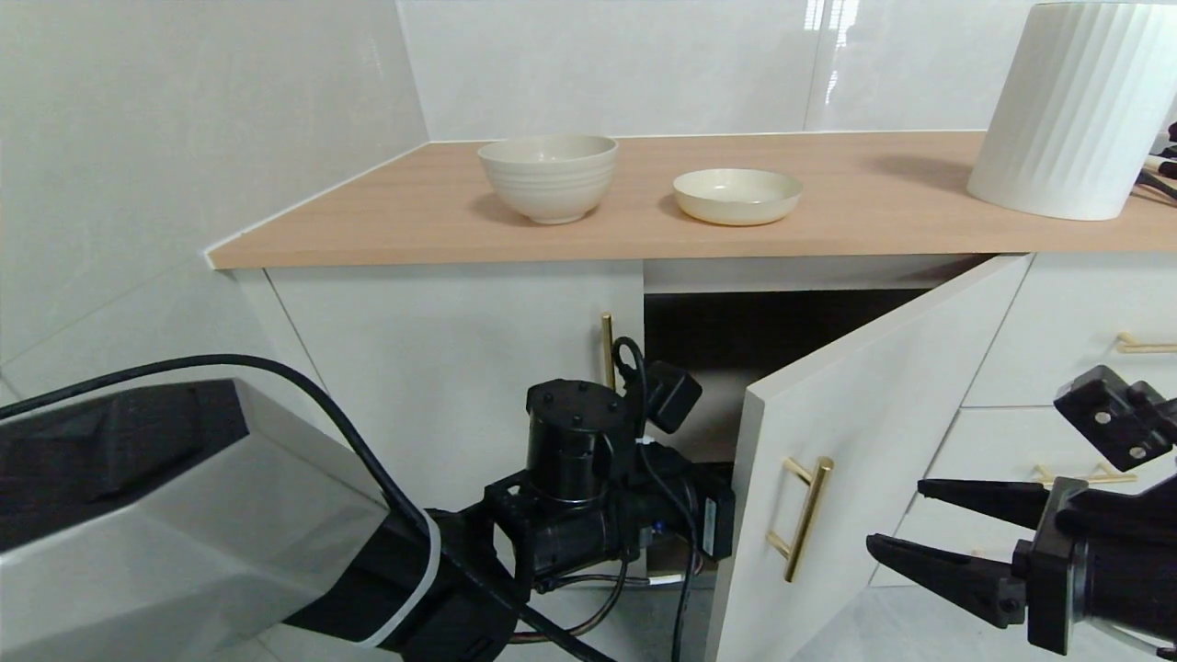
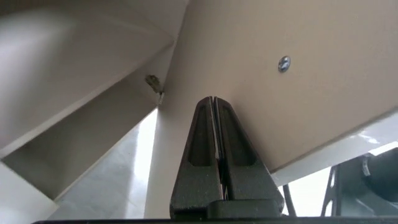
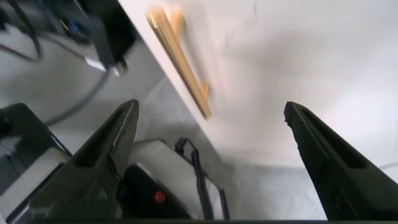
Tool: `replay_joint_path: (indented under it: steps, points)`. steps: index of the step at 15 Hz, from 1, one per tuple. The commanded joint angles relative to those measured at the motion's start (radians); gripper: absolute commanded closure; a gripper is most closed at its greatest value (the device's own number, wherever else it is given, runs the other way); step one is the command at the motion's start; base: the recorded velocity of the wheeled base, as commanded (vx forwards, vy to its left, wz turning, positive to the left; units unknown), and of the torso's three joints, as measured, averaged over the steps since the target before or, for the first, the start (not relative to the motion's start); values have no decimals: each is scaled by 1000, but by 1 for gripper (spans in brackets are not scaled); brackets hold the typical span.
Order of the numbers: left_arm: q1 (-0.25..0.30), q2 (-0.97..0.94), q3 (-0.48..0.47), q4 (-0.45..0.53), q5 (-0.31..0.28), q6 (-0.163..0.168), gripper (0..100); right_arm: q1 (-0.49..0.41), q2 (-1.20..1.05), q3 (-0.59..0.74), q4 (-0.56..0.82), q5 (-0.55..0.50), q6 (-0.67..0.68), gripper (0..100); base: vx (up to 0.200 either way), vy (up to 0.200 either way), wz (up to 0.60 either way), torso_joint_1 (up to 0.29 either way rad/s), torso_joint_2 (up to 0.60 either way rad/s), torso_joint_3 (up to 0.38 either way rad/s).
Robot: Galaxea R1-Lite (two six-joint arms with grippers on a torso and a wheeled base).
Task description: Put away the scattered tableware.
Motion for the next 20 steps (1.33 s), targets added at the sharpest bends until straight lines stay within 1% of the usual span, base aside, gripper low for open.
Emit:
replay_joint_path:
  steps: [1, 2, 6, 8, 12, 13, 15, 17, 18, 19, 20]
  points:
    - [-12, -7, 2, 0, 3, -1, 100, 0, -20, -3, -1, 0, 0, 0, 0, 0, 0, 0, 0, 0]
    - [-12, -7, 2, 0, 3, -1, 100, 0, -20, -3, -1, 0, 0, 0, 0, 0, 0, 0, 0, 0]
    - [-95, -15, 16, -2, 15, -13, 100, 2, -51, 7, 1, 3, -2, 0, 0, 0, 0, 0, 0, 0]
    - [-121, -15, 13, -2, 22, -39, 100, 3, -86, 9, 4, 5, -3, 0, 0, 0, 0, 0, 0, 0]
    - [-127, -16, 13, 6, 22, -41, 100, 16, -151, 9, 64, 6, -6, 0, 0, 0, 0, 0, 0, 0]
    - [-129, -21, 17, 20, 22, -41, 100, 20, -177, 9, 87, 6, -6, 0, 0, 0, 0, 0, 0, 0]
    - [-147, -47, 7, 101, 21, -41, 100, 20, -224, 3, 116, 6, -6, 0, 0, 0, 0, 0, 0, 0]
    - [-167, -59, -38, 164, 21, -42, 100, 22, -246, -2, 116, 6, -6, 0, -200, 0, 0, -2, 2, 2]
    - [-168, -59, -50, 178, 21, -42, 100, 22, -249, -3, 116, 6, -6, 0, -200, 0, 0, 7, -2, -2]
    - [-175, -50, -96, 224, 21, -41, 100, 22, -263, -7, 114, 6, -6, 0, -200, 0, 0, 22, 2, -2]
    - [-176, -35, -133, 248, 21, -41, 100, 20, -270, -8, 114, 6, -6, 0, -200, 0, 0, 17, 2, -2]
